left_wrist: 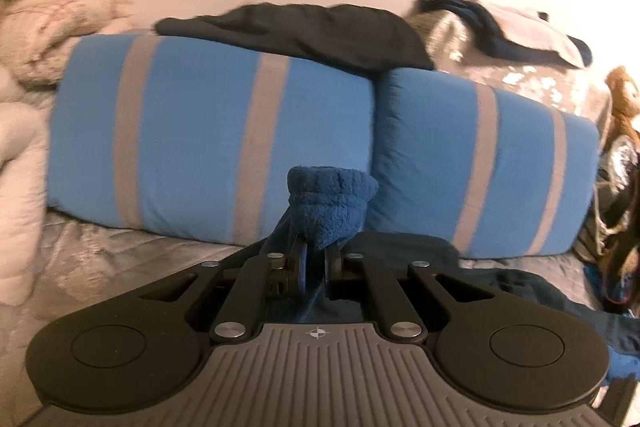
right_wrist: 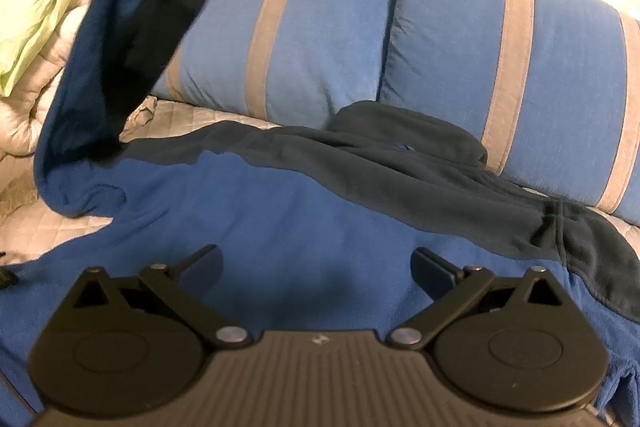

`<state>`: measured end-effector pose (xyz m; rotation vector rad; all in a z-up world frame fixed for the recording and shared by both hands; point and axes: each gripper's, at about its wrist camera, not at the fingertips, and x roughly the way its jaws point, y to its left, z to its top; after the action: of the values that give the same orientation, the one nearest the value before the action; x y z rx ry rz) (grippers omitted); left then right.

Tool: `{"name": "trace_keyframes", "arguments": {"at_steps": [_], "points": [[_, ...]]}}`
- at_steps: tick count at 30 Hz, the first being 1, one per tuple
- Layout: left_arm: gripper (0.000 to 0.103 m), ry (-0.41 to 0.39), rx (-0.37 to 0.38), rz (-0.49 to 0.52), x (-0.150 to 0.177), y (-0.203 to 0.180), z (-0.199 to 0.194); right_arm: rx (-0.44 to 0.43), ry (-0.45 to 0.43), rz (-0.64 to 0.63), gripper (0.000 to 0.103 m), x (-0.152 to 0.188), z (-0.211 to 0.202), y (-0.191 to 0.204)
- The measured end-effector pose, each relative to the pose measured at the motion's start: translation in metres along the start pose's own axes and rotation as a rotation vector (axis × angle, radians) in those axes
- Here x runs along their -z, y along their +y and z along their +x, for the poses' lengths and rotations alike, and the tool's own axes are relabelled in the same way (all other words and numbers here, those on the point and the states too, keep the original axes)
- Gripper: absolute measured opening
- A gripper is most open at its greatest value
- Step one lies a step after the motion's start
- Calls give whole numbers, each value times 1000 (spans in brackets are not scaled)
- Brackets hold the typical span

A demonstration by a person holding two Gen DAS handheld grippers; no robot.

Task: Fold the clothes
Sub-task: 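Lift the blue cuff with the left tool and carry it across the jacket, then lay the cuff on the jacket and open the left tool, then grasp the blue jacket fabric with the right tool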

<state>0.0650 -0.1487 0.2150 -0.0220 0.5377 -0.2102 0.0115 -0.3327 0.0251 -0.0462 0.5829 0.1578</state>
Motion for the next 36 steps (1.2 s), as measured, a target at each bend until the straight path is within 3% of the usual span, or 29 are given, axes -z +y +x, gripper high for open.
{"name": "trace_keyframes", "arguments": {"at_steps": [6,8,10,13,20,25,36], "points": [[10,60,104,79,-3,-47,19,2,6,-18,103,1,2,2],[13,97,101,115,1,-62,27,4,10,-20,103,2,2,1],[44,130,116,135,7,-72,35,8,18,-20,103,2,4,1],[53,137,180,118,15,-71,37,15,25,-22,103,2,5,1],[58,176,163,67,20,-31,27,31,36,-35,103,3,8,1],[67,171,101,64,36,7,11,53,26,-80,103,6,7,5],[71,247,45,-38,87,79,1,60,-15,-330,103,10,5,34]]}}
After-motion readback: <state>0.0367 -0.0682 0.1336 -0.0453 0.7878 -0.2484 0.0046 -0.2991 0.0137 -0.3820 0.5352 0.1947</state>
